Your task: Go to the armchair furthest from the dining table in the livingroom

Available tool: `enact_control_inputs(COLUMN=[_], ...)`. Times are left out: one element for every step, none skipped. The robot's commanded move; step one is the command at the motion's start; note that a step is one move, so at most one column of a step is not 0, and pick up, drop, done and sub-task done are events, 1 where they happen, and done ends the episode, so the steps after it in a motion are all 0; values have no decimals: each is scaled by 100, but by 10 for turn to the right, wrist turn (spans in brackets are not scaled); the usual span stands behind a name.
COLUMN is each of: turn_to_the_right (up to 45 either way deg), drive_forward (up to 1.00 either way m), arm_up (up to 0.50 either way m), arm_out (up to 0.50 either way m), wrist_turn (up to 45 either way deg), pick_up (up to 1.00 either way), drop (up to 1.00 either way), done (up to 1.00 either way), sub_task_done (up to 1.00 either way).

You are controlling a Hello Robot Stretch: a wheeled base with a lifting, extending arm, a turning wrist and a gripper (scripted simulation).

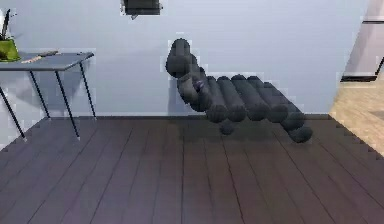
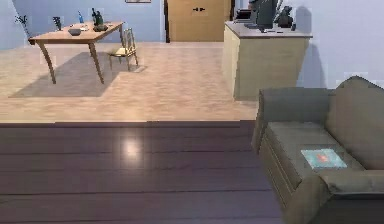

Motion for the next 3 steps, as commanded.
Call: enact_control_inputs(turn_to_the_right=[0, -450, -270], drive_forward=[75, 0, 0], arm_up=[0, 0, 0], arm_out=[0, 0, 0], wrist_turn=[0, 0, 0], pick_up=[0, 0, 0], drop=[0, 0, 0], done=[0, 0, 0], sub_task_done=[0, 0, 0])
